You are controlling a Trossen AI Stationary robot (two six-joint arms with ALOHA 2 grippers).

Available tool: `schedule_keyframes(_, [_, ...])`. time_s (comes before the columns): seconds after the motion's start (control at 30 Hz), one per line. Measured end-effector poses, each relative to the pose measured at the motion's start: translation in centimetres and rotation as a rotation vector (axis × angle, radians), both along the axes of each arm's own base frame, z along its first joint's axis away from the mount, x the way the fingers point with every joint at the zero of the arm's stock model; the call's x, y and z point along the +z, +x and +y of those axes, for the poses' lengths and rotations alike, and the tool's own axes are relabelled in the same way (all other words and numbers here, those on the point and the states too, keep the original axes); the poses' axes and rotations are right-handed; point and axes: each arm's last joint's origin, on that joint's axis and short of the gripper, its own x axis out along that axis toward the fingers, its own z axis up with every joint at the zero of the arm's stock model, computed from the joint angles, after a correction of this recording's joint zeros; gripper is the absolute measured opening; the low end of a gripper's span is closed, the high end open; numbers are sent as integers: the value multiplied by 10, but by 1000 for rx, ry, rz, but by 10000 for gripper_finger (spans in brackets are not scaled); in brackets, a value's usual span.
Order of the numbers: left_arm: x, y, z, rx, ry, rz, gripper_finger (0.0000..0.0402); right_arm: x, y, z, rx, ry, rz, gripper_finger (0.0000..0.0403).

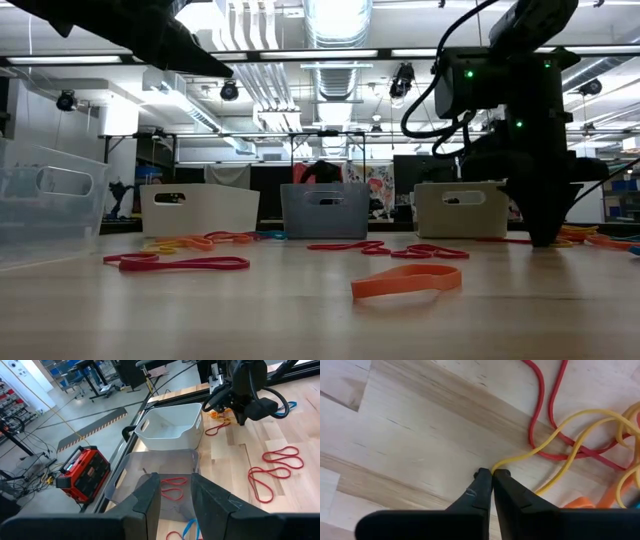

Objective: Sort rubber bands into baskets
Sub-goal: Put the yellow rubber band into the gray bin

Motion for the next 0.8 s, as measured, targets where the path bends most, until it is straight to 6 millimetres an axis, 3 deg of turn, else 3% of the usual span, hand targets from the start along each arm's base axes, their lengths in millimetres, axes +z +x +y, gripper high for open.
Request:
schedule_keyframes(0.13, [0, 0, 0, 1, -4, -1, 91, 7, -1, 0, 6, 1, -30, 9])
schedule_keyframes(0.33, [0, 0, 0, 4, -13, -4, 91, 36, 4, 0, 41, -4, -156, 8])
schedule_keyframes(0.8, [0, 0, 0, 7, -20, -6, 91, 133, 47, 4, 270, -177, -495, 8])
